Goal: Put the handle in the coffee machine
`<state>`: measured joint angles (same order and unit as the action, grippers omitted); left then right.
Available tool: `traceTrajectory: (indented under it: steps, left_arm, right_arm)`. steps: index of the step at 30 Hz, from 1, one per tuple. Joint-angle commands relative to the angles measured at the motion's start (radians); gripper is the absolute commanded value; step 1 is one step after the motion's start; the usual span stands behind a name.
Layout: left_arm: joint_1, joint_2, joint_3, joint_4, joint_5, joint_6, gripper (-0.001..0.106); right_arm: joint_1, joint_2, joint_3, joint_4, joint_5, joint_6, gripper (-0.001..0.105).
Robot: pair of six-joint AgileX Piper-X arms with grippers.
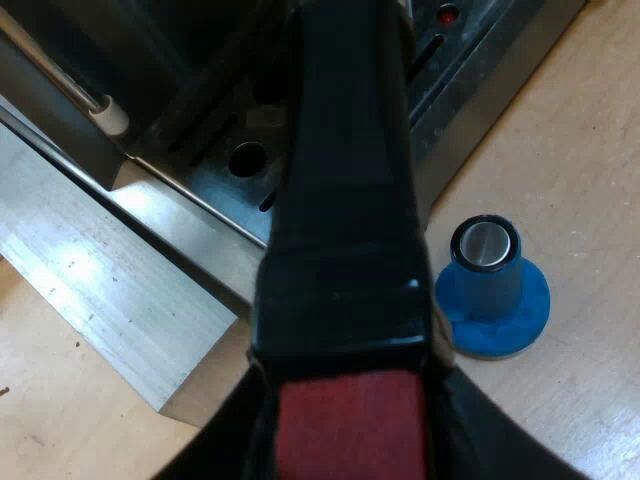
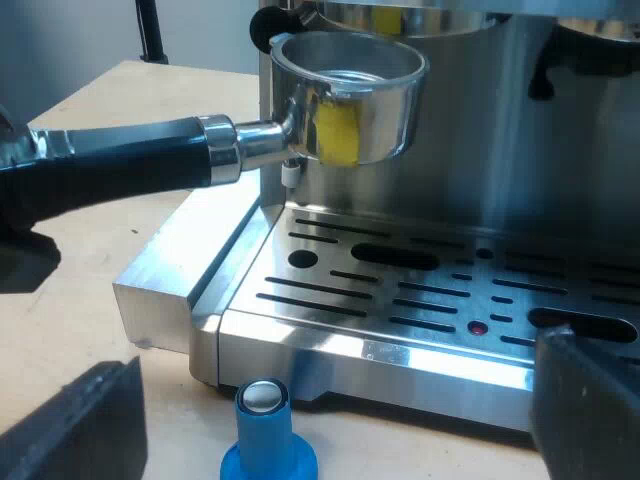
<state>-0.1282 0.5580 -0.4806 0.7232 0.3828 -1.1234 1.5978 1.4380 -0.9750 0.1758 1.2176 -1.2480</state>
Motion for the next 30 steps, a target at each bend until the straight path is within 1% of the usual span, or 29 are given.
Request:
traceTrajectory:
  steps: [1,30]
  left_arm:
    - [-0.002,-0.005,-0.013,-0.048,0.017,-0.02,0.0]
    - [-0.002,-0.005,-0.013,-0.048,0.017,-0.02,0.0]
  right_arm:
    - [-0.004,0.0,-0.001,0.002,0.009,-0.011,0.078]
    - [-0.004,0.0,-0.001,0.002,0.009,-0.011,0.078]
